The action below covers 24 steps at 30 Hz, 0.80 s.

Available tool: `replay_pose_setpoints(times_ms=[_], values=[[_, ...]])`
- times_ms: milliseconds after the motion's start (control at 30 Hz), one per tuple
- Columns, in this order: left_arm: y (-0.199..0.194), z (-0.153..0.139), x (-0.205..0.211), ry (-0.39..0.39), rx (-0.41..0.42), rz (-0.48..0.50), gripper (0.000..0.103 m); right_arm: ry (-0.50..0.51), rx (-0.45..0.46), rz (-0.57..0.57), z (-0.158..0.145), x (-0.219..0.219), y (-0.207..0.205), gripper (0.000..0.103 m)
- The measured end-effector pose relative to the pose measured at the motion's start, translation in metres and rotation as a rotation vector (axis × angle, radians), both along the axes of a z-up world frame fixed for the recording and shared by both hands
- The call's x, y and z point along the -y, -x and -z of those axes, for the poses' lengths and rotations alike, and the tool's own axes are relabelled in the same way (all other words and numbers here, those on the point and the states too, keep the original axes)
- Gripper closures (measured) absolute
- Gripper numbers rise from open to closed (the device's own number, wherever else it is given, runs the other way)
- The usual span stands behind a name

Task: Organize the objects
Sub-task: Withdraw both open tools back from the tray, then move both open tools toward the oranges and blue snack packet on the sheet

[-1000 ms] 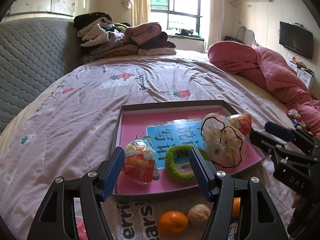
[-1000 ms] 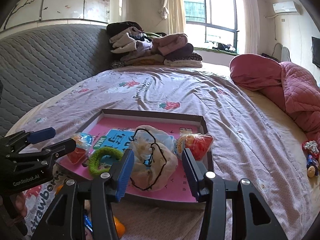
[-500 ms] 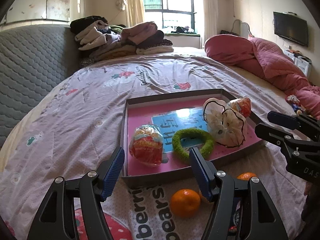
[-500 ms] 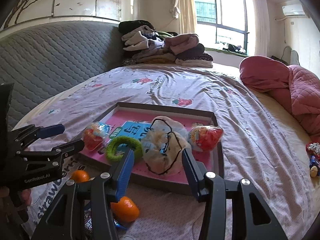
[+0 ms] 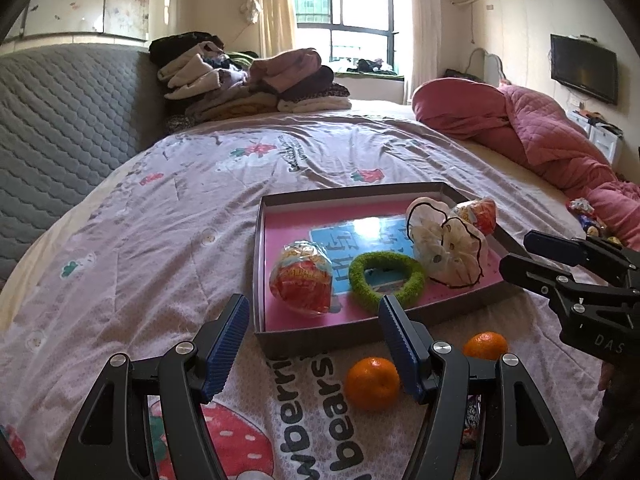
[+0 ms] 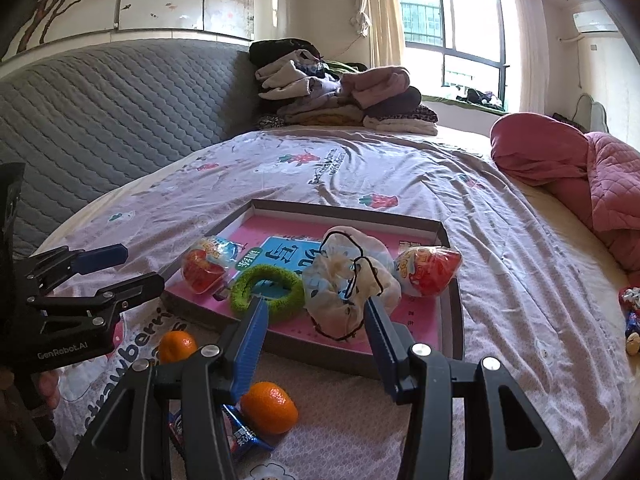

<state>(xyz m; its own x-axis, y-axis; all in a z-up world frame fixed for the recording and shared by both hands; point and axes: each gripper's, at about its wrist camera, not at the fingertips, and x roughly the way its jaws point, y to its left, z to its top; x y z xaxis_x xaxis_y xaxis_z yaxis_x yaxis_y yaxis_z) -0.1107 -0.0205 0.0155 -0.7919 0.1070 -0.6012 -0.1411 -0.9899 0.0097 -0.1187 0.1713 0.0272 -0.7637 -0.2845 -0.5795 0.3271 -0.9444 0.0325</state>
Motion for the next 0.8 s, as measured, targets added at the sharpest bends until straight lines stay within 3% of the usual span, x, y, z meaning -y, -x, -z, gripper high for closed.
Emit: replay_pose_setpoints(times_ms=[800], values=[[-0.010, 0.018, -0.008, 0.028, 0.058, 0.041, 0.034, -0.003, 0.072, -0.073, 0.015, 0.003, -0.011, 0.054]])
